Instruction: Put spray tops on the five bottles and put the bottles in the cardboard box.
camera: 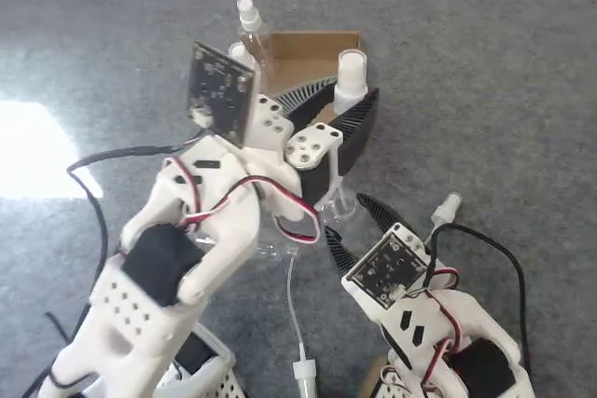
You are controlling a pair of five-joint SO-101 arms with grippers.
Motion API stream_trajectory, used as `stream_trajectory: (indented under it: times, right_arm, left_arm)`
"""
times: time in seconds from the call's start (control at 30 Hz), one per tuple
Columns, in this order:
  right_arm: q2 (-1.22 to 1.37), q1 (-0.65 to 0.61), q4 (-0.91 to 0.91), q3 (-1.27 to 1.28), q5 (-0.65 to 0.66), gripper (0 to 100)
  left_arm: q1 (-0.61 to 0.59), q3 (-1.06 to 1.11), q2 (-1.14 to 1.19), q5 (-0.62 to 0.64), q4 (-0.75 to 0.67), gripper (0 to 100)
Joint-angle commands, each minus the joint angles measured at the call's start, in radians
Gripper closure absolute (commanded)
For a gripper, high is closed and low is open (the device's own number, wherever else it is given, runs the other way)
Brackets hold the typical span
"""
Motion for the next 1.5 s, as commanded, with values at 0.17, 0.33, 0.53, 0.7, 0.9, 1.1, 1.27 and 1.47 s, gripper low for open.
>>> stream_trajectory:
  times: [0.17,0.33,0.53,0.7,0.9,1.1,1.27,1.47]
  right_arm:
    - [0.033,-0.005,-0.018,-0.008,0.011,92.9]
    - [0.033,-0.004,-0.018,-0.008,0.008,92.9]
    - [0.031,0.019,-0.019,-0.009,0.002,92.9]
    - [0.03,0.064,-0.022,-0.015,0.0,92.9]
    - [0.03,0.071,-0.025,-0.015,0.0,92.9]
    - [0.03,0.073,-0.027,-0.017,0.0,92.9]
    - [0.03,0.073,-0.019,-0.038,0.0,92.9]
    - [0.03,0.117,-0.025,-0.041,-0.041,92.9]
  left_arm:
    - [-0.002,0.042,-0.028,-0.009,-0.069,96]
    - [0.002,0.082,-0.029,-0.009,-0.068,96]
    - [0.058,0.101,-0.029,-0.009,-0.068,96]
    - [0.06,0.097,-0.031,-0.009,-0.049,96]
    - [0.068,0.124,-0.123,-0.009,-0.038,96]
    - [0.109,0.232,-0.238,-0.011,-0.046,96]
    - [0.109,0.286,-0.255,-0.011,-0.044,96]
    - [0.109,0.334,-0.256,-0.011,-0.044,96]
